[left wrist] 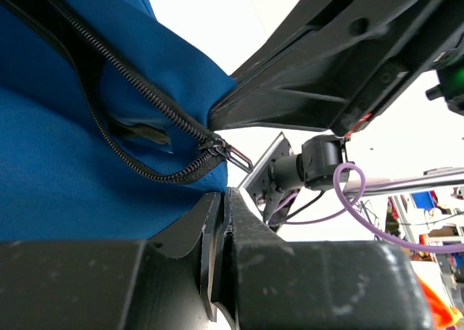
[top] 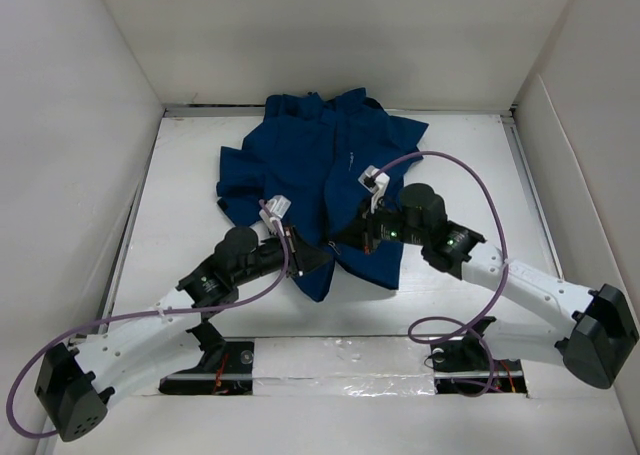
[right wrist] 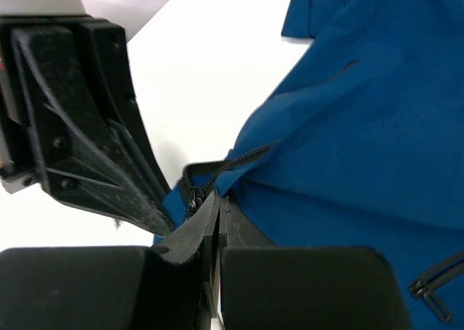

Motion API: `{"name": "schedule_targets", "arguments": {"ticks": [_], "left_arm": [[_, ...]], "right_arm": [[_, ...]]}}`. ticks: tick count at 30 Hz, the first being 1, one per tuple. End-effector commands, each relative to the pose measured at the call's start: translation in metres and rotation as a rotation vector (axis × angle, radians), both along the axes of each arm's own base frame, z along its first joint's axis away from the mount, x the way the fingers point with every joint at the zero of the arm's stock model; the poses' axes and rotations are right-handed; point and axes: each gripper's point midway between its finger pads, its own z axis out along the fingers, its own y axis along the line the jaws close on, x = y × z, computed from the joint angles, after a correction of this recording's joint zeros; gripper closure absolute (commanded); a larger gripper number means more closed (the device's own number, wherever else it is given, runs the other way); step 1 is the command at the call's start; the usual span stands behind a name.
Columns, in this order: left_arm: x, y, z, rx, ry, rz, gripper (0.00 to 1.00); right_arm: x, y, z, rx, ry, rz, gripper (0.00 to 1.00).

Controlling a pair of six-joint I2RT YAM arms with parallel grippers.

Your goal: Zip up the jacket

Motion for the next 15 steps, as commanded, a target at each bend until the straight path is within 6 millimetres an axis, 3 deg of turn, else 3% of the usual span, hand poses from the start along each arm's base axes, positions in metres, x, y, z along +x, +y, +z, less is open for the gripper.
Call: {"name": "schedule_targets", "arguments": {"ticks": [1, 6, 11, 15], "left_arm": [[-0.020, -0.009, 0.004, -0.030, 0.009, -0.110, 1.00], [-0.020, -0.013, 0.010, -0.033, 0.002, -0.134, 1.00], [-0.022, -0.011, 0.001, -0.020, 0.022, -0.126, 1.00], [-0.022, -0.008, -0.004, 0.010, 0.029, -0.125, 1.00]], "right_arm": [[0.014, -0.003, 0.028, 0.118, -0.077, -0.061, 1.00], [0.016, -0.007, 0.024, 0.093, -0.064, -0.089, 1.00], [0.014, -0.008, 0.029, 0.101, -0.051, -0.089, 1.00], [0.006, -0.020, 0.028, 0.065, -0.051, -0.104, 0.58]]}}
